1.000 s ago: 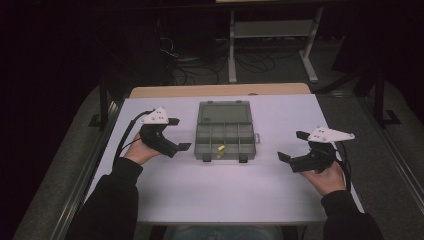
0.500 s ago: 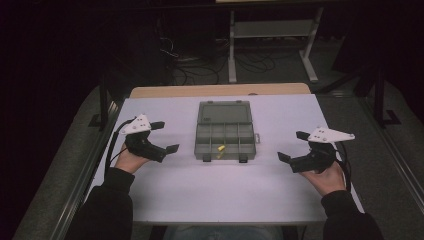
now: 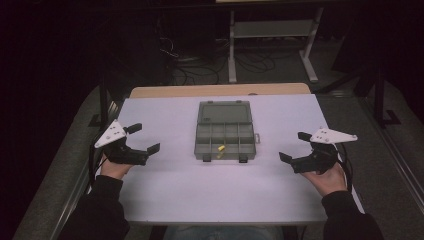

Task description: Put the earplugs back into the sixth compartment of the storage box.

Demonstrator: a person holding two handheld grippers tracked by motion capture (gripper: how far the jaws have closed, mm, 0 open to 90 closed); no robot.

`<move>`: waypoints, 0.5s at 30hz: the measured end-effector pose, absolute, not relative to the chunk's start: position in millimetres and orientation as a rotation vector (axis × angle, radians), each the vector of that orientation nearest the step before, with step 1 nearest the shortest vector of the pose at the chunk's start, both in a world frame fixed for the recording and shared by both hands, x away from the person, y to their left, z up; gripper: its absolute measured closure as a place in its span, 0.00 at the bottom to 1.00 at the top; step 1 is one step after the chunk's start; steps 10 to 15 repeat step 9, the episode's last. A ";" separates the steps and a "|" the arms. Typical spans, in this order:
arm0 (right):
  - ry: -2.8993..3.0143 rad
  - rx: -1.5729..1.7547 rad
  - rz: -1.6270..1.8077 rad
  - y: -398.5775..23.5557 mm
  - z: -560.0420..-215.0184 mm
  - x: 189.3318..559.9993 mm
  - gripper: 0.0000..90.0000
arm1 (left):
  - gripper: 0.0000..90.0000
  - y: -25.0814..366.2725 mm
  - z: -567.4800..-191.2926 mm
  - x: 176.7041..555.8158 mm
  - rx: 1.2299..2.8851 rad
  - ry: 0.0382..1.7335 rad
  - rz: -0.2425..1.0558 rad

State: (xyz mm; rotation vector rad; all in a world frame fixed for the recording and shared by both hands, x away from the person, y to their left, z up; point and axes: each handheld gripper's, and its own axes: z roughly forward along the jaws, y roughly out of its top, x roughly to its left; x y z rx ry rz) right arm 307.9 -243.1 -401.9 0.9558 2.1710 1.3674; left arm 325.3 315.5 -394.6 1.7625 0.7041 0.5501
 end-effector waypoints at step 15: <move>2.154 0.961 1.380 -246.6 -400.1 306.1 0.00 | 0.00 333.0 -403.6 314.9 1.701 0.770 0.586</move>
